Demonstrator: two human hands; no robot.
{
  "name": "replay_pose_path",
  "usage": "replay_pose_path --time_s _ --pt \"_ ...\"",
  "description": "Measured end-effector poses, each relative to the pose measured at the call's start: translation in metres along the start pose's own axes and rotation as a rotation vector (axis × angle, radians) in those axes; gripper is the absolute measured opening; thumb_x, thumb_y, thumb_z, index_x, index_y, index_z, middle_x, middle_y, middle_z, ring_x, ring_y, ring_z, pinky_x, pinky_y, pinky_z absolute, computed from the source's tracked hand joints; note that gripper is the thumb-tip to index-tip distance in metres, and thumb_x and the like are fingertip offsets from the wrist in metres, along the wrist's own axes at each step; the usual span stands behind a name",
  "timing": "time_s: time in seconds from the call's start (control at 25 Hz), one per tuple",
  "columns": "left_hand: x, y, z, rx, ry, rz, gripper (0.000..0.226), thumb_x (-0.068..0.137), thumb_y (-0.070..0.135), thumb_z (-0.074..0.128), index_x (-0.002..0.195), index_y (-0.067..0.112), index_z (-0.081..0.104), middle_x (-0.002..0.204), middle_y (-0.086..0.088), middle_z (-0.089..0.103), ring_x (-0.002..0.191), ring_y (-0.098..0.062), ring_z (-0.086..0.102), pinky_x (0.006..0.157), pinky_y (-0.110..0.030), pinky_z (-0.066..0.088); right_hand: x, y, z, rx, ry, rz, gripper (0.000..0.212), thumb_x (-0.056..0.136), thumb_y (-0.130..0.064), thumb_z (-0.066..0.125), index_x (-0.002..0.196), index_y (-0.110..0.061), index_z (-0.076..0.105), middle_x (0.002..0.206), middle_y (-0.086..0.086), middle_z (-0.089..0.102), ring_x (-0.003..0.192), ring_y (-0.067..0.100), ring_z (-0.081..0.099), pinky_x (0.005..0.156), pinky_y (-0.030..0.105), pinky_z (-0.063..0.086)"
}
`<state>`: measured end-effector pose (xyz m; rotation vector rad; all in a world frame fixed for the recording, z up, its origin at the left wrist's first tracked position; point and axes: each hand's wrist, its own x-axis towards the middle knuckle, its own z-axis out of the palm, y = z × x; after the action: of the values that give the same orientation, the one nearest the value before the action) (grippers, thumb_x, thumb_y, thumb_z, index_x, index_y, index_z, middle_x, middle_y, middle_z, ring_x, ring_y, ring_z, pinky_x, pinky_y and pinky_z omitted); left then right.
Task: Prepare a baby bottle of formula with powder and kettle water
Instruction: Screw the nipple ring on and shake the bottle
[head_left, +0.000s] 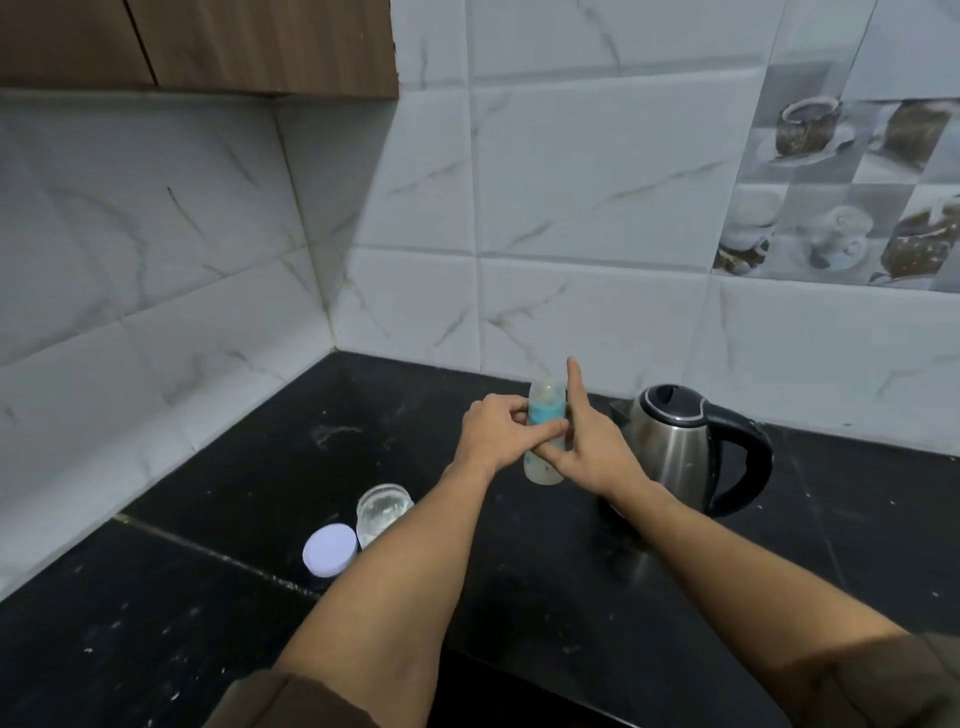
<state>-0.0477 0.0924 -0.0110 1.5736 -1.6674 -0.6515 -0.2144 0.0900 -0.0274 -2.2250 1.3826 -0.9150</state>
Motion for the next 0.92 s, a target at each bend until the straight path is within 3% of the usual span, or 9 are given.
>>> replay_pose_path --time_s 0.16,0.28,0.4,0.52,0.64,0.72,0.84,0.92 --pt "0.020 0.002 -0.023 -0.028 0.029 0.056 0.031 0.072 0.054 0.088 0.087 0.028 0.080 0.074 0.014 0.077 0.075 -0.001 0.073 0.080 -0.030 0.062 0.031 -0.019 -0.006 0.031 0.053 -0.106 0.109 0.085 -0.033 0.068 0.165 -0.036 -0.005 0.085 -0.010 0.066 0.074 0.013 0.065 0.076 0.034 0.056" --pt "0.035 0.003 -0.040 -0.094 0.053 0.083 0.048 0.076 0.073 0.074 0.092 0.028 0.080 0.077 0.012 0.077 0.083 -0.007 0.074 0.082 -0.030 0.060 0.047 -0.027 -0.012 0.037 0.103 -0.184 0.089 0.089 -0.046 0.073 0.161 -0.037 0.021 0.099 -0.010 0.067 0.083 0.013 0.067 0.083 0.035 0.057" --pt "0.048 0.007 -0.058 -0.176 0.135 0.039 0.059 0.089 0.080 0.051 0.089 0.028 0.079 0.082 0.008 0.079 0.085 -0.012 0.075 0.088 -0.033 0.057 0.070 -0.038 -0.038 0.114 0.235 -0.183 0.082 0.088 -0.049 0.077 0.154 -0.037 0.031 0.112 -0.006 0.067 0.087 0.016 0.069 0.086 0.036 0.059" --pt "0.055 0.012 -0.073 -0.142 0.254 -0.034 0.055 0.098 0.075 0.037 0.081 0.035 0.071 0.084 0.008 0.079 0.083 -0.013 0.075 0.088 -0.033 0.053 0.103 -0.050 -0.081 0.484 0.535 -0.055 0.082 0.083 -0.042 0.084 0.150 -0.042 0.037 0.117 0.001 0.065 0.090 0.021 0.073 0.084 0.040 0.062" --pt "0.060 0.017 -0.081 -0.050 0.321 -0.081 0.055 0.104 0.068 0.033 0.086 0.031 0.070 0.095 0.011 0.077 0.089 -0.013 0.073 0.088 -0.034 0.052 0.128 -0.067 -0.125 1.030 0.726 0.050 0.080 0.085 -0.036 0.084 0.149 -0.045 0.035 0.127 0.013 0.063 0.111 0.028 0.071 0.082 0.049 0.065" --pt "0.067 0.016 -0.082 0.027 0.349 -0.112 0.059 0.106 0.065 0.031 0.088 0.025 0.071 0.098 0.011 0.077 0.091 -0.014 0.071 0.087 -0.035 0.051 0.132 -0.082 -0.138 1.138 0.593 0.017 0.075 0.090 -0.026 0.081 0.149 -0.040 0.035 0.131 0.017 0.062 0.115 0.030 0.070 0.077 0.045 0.065" --pt "0.073 0.016 -0.074 0.130 0.355 -0.139 0.063 0.108 0.059 0.030 0.093 0.017 0.075 0.098 0.009 0.077 0.089 -0.014 0.069 0.082 -0.033 0.048 0.124 -0.098 -0.133 0.979 0.210 -0.090 0.072 0.091 -0.020 0.080 0.147 -0.040 0.040 0.126 0.015 0.066 0.107 0.026 0.072 0.070 0.036 0.064" --pt "0.076 0.016 -0.070 0.173 0.349 -0.150 0.064 0.109 0.058 0.030 0.094 0.016 0.075 0.095 0.008 0.076 0.089 -0.015 0.069 0.080 -0.032 0.047 0.125 -0.100 -0.134 0.985 0.175 -0.124 0.073 0.091 -0.020 0.080 0.150 -0.038 0.040 0.123 0.014 0.068 0.102 0.025 0.074 0.070 0.035 0.063"
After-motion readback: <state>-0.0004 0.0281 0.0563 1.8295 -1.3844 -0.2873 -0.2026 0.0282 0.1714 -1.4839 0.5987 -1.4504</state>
